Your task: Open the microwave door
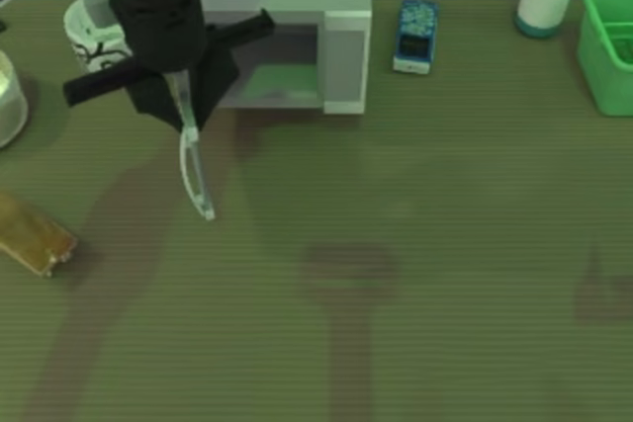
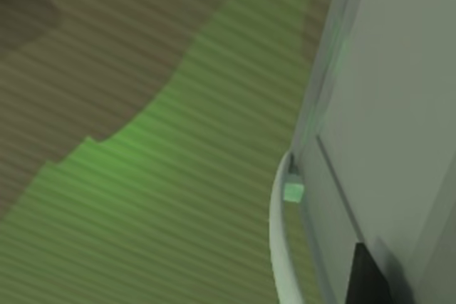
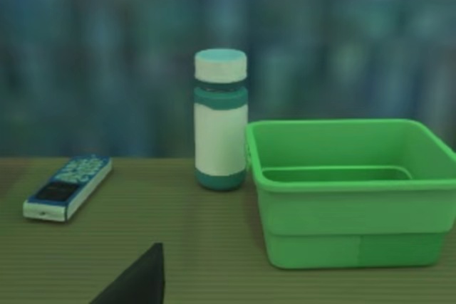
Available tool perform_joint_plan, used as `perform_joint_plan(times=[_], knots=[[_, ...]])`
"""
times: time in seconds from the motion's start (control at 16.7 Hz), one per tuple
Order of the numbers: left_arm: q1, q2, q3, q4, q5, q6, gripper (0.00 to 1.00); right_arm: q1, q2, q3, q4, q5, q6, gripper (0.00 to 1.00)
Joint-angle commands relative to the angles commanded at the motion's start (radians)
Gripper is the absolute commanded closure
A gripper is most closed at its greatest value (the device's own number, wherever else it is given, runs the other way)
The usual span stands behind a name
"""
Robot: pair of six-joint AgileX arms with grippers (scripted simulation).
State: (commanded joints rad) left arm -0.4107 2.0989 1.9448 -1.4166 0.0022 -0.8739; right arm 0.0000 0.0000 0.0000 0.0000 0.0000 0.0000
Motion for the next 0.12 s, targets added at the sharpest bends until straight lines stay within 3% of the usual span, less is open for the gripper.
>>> perform_joint_plan(times=[0.12], knots=[[0.000, 0.000, 0.000, 0.000, 0.000, 0.000, 1.00, 0.000, 0.000, 0.000, 0.000, 0.000, 0.000, 0.00]])
